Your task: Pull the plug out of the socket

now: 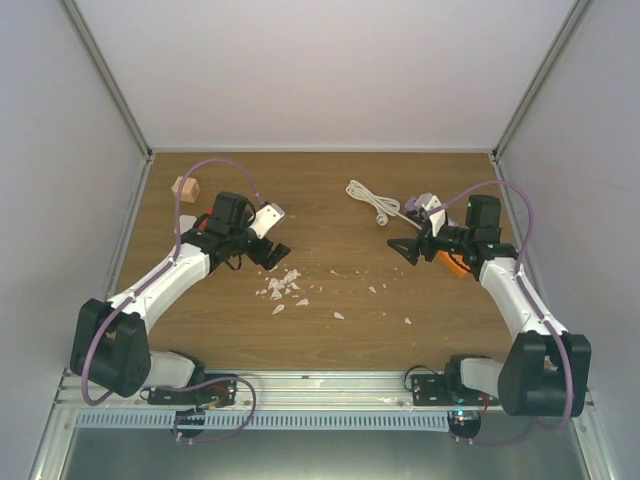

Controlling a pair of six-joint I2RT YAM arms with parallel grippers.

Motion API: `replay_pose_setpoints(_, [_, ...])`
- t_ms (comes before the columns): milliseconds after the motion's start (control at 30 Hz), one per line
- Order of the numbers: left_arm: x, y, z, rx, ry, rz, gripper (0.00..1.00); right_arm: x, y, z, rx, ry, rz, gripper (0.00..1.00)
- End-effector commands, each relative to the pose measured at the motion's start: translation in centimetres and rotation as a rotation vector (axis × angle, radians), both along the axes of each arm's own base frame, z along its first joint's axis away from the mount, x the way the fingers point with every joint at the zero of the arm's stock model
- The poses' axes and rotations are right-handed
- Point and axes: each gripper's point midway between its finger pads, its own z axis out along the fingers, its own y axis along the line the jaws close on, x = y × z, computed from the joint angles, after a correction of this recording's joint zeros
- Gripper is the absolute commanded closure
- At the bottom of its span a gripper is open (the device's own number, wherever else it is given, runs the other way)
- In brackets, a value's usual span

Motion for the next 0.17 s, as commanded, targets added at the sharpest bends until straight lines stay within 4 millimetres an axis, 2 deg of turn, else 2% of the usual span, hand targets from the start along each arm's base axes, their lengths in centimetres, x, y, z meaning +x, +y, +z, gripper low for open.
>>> replay_pose_setpoints(0, [0.76, -0.31, 1.37, -0.032, -0.082, 0.007, 0.01, 0.42, 0.31, 0.37, 0.001, -0.043, 0.01, 0.0])
replay_pose_setpoints(133, [0.65, -0.2, 1.79, -0.051, -0.097, 0.014, 0.01, 0.54, 0.25, 0.31, -0.002, -0.042, 0.004, 0.01])
